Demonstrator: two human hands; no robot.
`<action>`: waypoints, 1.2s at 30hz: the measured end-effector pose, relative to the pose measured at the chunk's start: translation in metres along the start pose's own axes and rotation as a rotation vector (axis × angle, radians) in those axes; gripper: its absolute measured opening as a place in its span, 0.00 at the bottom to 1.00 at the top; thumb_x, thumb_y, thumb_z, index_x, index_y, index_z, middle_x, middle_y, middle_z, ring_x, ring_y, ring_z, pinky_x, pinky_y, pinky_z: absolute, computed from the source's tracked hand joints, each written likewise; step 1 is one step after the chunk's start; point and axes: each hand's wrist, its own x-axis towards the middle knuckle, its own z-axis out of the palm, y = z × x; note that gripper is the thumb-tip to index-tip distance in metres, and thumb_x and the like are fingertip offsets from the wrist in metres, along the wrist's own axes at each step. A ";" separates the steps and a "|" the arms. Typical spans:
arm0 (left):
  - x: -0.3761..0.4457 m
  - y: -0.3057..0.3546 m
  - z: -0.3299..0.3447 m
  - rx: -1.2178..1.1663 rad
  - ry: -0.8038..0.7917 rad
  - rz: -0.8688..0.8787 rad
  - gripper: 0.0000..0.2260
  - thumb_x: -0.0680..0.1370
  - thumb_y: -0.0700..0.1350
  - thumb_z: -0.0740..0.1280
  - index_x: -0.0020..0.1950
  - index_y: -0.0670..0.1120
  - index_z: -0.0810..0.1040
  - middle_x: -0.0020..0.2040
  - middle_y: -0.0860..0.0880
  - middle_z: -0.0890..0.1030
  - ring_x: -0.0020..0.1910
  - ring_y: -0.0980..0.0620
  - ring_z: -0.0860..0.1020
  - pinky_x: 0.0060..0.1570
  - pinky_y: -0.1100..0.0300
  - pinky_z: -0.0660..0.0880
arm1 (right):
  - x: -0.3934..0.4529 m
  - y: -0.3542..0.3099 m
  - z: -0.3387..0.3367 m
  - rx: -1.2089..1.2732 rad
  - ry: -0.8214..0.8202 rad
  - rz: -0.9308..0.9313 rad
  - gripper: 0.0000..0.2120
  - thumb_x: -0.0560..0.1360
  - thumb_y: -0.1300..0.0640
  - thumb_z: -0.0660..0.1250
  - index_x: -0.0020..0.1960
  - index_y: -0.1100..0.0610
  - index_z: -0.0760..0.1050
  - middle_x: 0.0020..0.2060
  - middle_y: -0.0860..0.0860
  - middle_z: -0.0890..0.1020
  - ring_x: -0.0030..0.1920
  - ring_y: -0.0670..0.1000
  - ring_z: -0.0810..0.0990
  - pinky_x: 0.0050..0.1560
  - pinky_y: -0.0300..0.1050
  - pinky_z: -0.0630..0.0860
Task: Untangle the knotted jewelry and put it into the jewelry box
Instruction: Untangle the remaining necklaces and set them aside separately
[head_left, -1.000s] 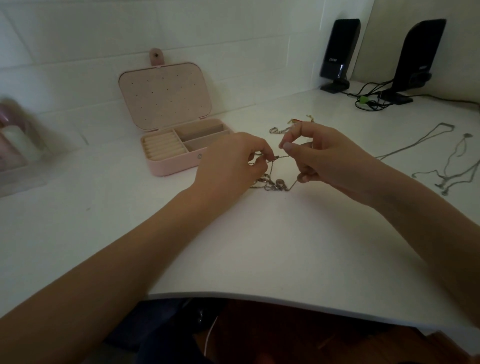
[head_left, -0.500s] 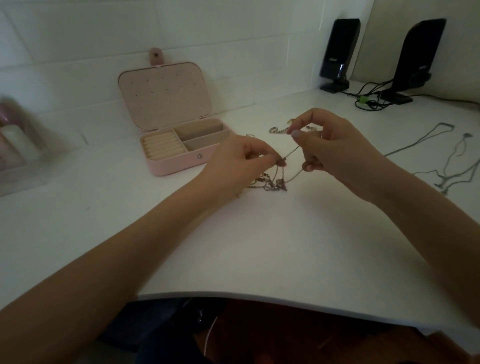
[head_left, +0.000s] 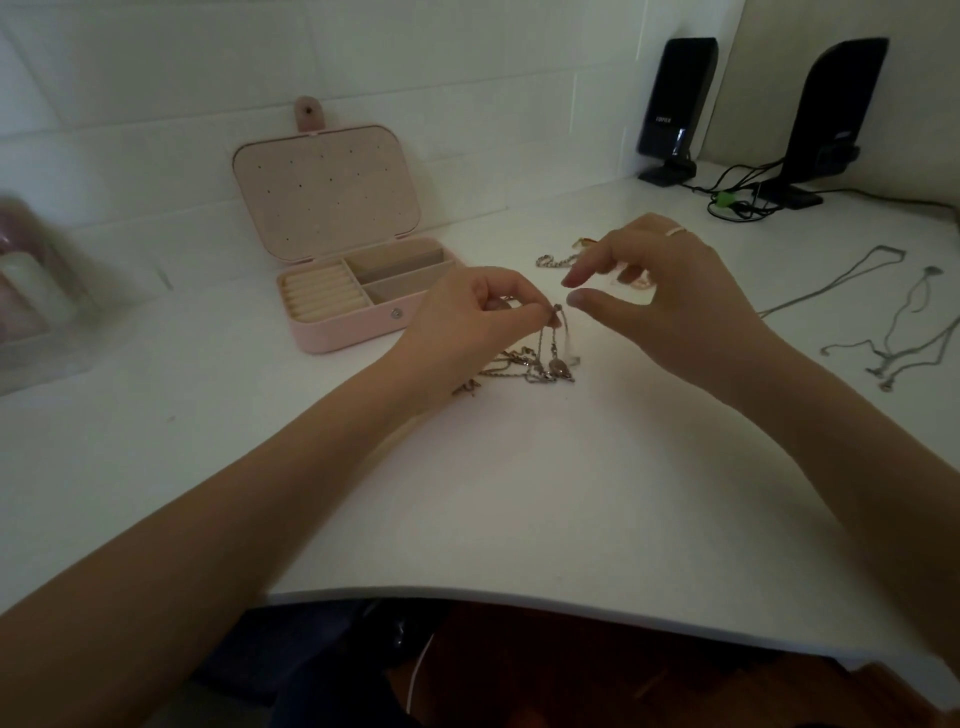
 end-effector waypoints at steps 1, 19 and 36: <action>0.000 -0.001 0.000 0.014 0.016 0.002 0.09 0.75 0.41 0.70 0.35 0.49 0.82 0.29 0.41 0.71 0.24 0.56 0.58 0.27 0.64 0.56 | 0.000 -0.002 -0.001 0.003 0.001 -0.023 0.03 0.72 0.49 0.71 0.44 0.41 0.78 0.42 0.40 0.75 0.42 0.39 0.73 0.49 0.41 0.70; -0.002 -0.003 0.003 0.156 0.069 0.052 0.05 0.75 0.42 0.70 0.39 0.46 0.79 0.18 0.56 0.63 0.19 0.59 0.61 0.24 0.69 0.58 | -0.005 -0.008 0.006 -0.205 -0.055 -0.109 0.06 0.73 0.53 0.69 0.41 0.43 0.73 0.37 0.37 0.74 0.41 0.43 0.71 0.52 0.48 0.65; -0.002 -0.006 0.007 0.227 0.126 0.115 0.08 0.74 0.41 0.69 0.35 0.50 0.76 0.19 0.56 0.63 0.21 0.58 0.61 0.25 0.66 0.58 | -0.005 -0.008 0.013 -0.023 -0.033 -0.039 0.03 0.69 0.57 0.67 0.37 0.51 0.75 0.35 0.43 0.78 0.37 0.45 0.75 0.44 0.45 0.73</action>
